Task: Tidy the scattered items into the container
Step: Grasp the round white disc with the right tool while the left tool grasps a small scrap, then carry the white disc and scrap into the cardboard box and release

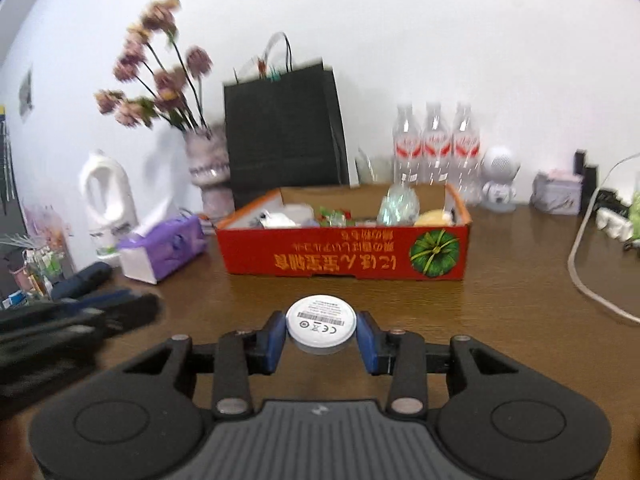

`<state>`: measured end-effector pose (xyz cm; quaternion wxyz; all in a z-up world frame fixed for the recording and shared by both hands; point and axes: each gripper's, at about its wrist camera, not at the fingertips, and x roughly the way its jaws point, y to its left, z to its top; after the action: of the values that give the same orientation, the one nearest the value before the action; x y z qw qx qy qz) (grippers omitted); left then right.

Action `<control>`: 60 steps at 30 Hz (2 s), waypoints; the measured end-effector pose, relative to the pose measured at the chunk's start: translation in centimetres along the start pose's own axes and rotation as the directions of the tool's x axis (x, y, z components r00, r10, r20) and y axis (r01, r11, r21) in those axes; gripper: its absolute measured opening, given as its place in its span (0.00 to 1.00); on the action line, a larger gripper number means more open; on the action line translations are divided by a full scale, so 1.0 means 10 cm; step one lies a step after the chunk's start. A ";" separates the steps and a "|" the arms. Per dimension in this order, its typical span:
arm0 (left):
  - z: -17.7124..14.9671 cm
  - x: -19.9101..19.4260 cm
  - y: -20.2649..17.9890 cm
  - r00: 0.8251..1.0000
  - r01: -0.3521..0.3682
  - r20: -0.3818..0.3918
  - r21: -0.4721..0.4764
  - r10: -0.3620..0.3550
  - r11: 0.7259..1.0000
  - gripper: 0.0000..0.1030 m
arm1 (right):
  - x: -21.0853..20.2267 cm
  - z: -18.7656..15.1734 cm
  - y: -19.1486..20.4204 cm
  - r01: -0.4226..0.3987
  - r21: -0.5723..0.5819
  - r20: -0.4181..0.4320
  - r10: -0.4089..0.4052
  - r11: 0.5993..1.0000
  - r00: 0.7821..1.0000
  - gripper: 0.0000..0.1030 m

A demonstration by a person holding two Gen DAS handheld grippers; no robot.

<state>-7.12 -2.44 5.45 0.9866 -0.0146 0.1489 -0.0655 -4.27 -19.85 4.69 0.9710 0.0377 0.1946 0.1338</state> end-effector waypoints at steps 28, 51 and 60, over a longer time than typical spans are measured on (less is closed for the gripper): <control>-0.29 -0.42 -0.16 0.996 -0.019 0.085 0.038 0.015 0.999 0.18 | -0.62 -0.39 0.07 0.041 -0.014 0.135 -0.038 0.999 0.990 0.36; 1.32 3.00 0.32 0.879 0.112 -0.455 -0.091 -0.142 0.989 0.23 | 2.55 1.83 -0.89 -0.089 0.221 -0.341 0.163 0.971 0.926 0.36; 1.26 3.12 0.43 0.805 0.226 -0.566 0.014 -0.179 0.974 0.82 | 3.26 1.59 -0.73 -0.074 0.190 -0.562 0.170 0.979 0.809 0.37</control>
<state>26.67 -2.18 8.18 0.8864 0.0294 0.4265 -0.1777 32.68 -18.23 6.41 0.8499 0.0854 0.4859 0.1850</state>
